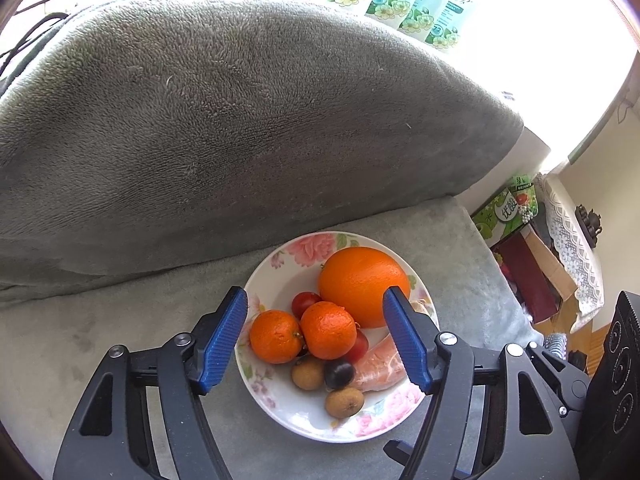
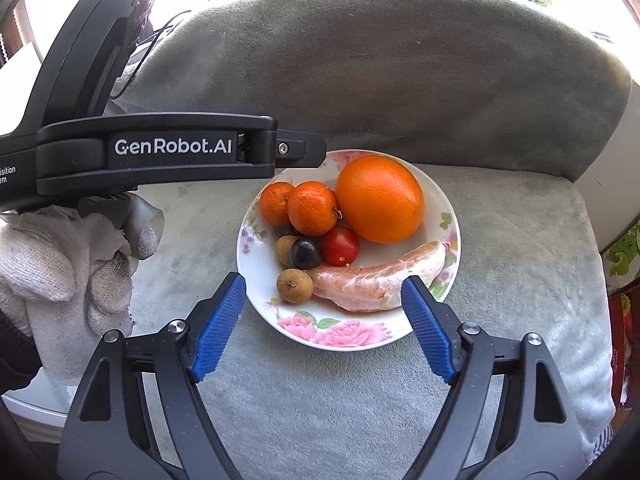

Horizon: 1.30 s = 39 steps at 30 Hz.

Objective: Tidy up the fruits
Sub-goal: 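Lift both open tools up and away from the bowl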

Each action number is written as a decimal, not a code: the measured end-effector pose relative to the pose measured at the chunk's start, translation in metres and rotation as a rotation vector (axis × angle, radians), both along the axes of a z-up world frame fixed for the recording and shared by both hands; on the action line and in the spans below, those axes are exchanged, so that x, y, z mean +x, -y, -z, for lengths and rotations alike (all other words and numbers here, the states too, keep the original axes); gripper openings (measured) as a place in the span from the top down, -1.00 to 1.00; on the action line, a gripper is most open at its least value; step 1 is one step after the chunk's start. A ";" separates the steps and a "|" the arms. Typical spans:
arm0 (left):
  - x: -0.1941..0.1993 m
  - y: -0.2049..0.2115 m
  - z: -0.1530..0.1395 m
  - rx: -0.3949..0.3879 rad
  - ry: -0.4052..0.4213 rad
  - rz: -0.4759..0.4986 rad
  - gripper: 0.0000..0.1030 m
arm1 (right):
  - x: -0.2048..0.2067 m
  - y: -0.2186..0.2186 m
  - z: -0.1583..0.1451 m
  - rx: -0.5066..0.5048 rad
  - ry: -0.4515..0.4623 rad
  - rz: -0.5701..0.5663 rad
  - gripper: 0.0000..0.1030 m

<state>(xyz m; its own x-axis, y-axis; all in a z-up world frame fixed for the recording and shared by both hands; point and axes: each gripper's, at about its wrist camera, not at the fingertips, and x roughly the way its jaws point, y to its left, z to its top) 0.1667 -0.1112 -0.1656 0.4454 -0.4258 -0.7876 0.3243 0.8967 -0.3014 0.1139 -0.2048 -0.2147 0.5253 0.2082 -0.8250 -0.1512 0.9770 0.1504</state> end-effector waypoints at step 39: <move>-0.035 -0.035 -0.030 0.033 0.004 -0.089 -0.38 | -0.014 0.017 -0.050 -0.126 0.077 0.123 -0.77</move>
<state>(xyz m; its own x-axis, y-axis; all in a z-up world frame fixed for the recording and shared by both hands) 0.1318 -0.0759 -0.1357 0.4839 -0.3580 -0.7986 0.2437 0.9315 -0.2699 0.1000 -0.2214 -0.1644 0.6033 0.0366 -0.7967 -0.0361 0.9992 0.0185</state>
